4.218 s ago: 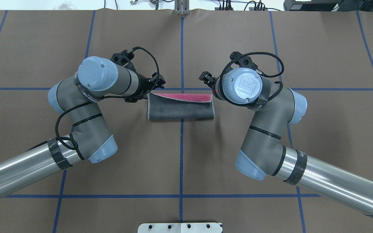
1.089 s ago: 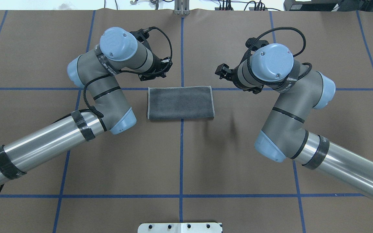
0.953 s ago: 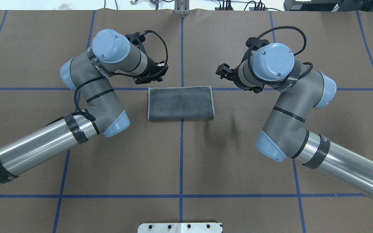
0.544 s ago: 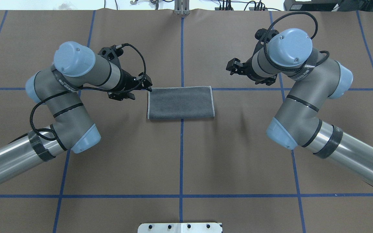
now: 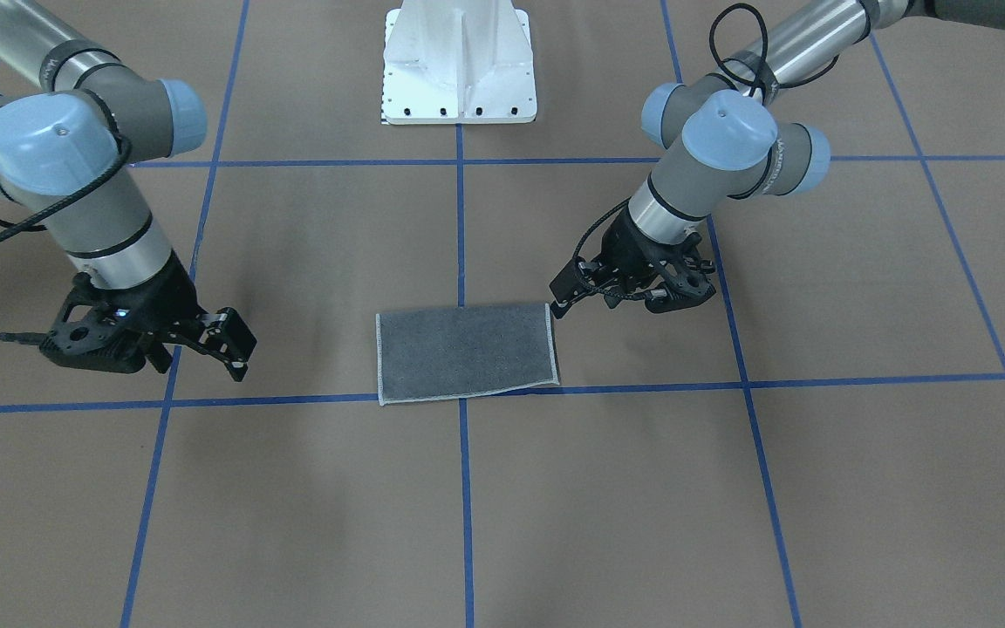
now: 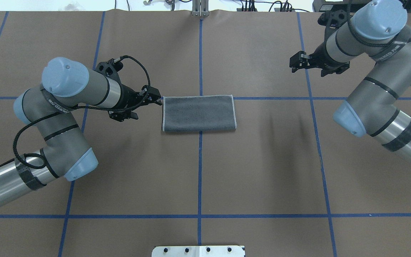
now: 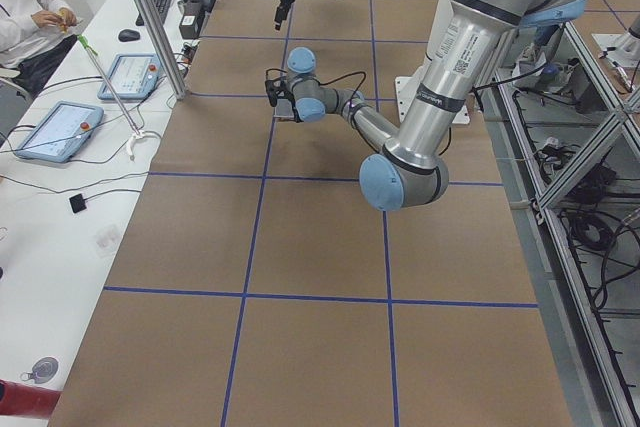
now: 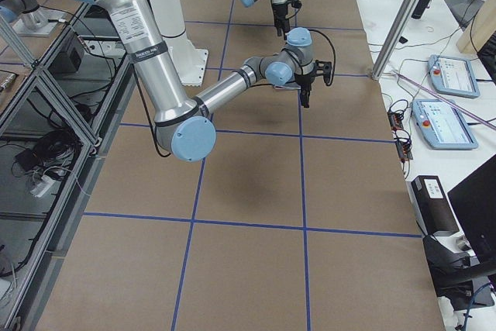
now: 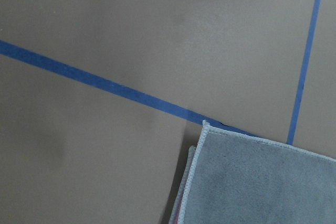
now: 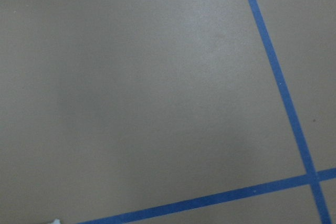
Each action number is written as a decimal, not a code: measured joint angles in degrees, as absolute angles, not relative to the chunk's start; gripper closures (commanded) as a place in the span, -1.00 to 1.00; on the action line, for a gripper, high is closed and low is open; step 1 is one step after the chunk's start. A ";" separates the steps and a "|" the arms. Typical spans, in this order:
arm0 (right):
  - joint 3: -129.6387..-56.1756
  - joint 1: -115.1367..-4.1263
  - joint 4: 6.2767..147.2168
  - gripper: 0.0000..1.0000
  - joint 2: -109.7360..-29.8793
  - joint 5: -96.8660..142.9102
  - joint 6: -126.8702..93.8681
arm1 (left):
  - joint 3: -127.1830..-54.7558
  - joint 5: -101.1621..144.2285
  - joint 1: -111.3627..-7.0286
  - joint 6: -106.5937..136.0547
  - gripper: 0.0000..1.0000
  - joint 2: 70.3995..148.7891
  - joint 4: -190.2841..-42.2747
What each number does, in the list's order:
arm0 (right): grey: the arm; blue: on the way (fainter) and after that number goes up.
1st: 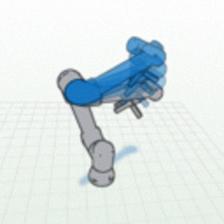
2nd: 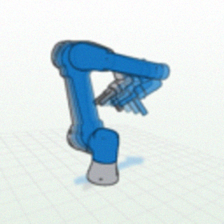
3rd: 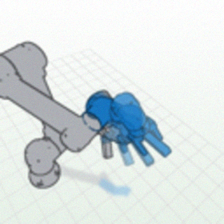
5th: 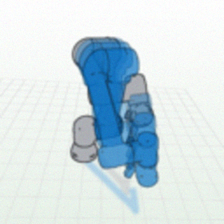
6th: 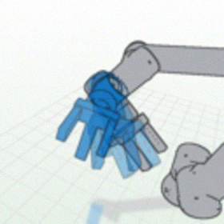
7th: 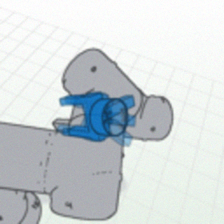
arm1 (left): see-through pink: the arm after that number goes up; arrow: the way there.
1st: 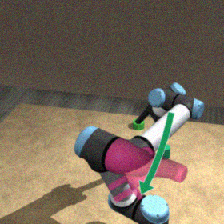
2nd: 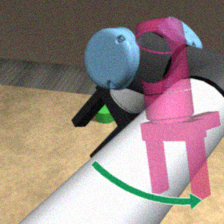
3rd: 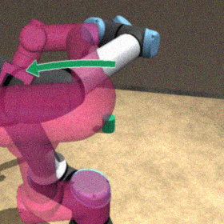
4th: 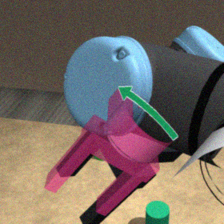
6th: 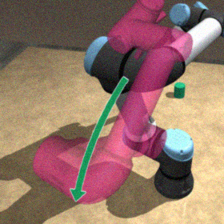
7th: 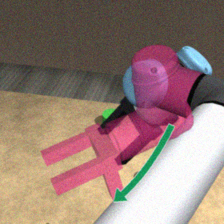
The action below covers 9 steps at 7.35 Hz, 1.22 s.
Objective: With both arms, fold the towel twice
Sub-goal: 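Move the left gripper to the folded towel's end while the right arm withdraws, then lower the left gripper and pinch the folded towel's end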
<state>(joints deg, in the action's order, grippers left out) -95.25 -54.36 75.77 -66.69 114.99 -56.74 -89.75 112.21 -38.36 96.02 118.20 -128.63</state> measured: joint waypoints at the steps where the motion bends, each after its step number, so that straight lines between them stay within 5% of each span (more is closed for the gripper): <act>1: -95.16 -56.09 75.81 -1.00 -67.96 116.03 -52.55 | -89.73 109.52 -37.34 98.95 -0.98 117.70 -130.69; 5: -95.10 -57.27 75.85 -1.00 -68.91 116.66 -50.08 | -89.50 99.98 -32.81 110.87 -0.87 117.49 -132.42; 7: -95.10 -57.29 75.85 -1.00 -69.00 116.65 -50.15 | -89.39 96.51 -30.51 115.62 -0.57 117.82 -132.41; 8: -95.10 -57.28 75.85 -1.00 -69.04 116.76 -50.17 | -89.29 95.70 -29.80 117.38 -0.22 118.00 -132.31; 9: -95.10 -57.26 75.85 -1.00 -69.06 116.89 -50.18 | -89.17 95.39 -29.25 118.23 -0.22 118.08 -132.24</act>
